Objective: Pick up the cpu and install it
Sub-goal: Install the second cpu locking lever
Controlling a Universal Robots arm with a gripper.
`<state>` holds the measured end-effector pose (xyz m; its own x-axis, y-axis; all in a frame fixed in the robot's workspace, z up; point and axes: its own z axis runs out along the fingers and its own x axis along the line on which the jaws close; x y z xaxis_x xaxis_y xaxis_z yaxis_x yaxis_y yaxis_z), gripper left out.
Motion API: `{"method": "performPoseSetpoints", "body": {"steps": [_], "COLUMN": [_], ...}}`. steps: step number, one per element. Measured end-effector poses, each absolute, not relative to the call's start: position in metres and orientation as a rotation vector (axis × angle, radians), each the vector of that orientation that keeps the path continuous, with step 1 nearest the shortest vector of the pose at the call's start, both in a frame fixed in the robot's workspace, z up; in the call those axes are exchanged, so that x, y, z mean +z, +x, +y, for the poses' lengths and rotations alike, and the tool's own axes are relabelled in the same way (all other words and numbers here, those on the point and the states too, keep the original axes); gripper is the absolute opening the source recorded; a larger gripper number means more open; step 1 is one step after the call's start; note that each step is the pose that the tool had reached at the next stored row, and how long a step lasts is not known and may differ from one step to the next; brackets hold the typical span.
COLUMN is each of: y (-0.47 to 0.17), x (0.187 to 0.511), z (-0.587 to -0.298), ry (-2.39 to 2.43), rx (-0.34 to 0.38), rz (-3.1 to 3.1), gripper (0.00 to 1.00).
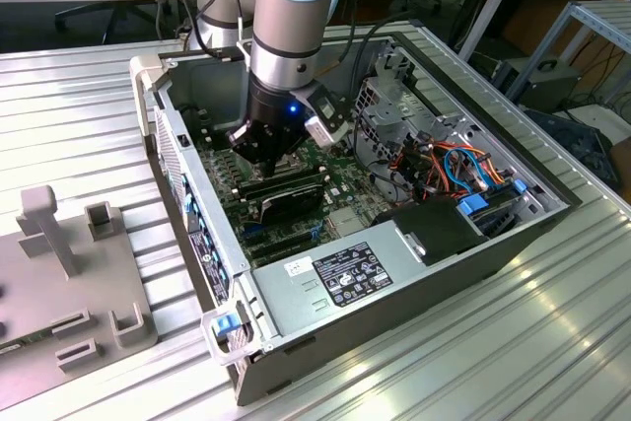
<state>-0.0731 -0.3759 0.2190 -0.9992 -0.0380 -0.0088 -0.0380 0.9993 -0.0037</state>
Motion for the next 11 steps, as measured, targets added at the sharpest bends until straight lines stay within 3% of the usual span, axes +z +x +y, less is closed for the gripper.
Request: {"method": "performPoseSetpoints", "body": {"steps": [11], "y": [-0.0739], "x": [0.2168], "z": [-0.3758], "ry": [-0.059], "rx": [-0.005], "rz": [3.132], "gripper": [0.11]}}
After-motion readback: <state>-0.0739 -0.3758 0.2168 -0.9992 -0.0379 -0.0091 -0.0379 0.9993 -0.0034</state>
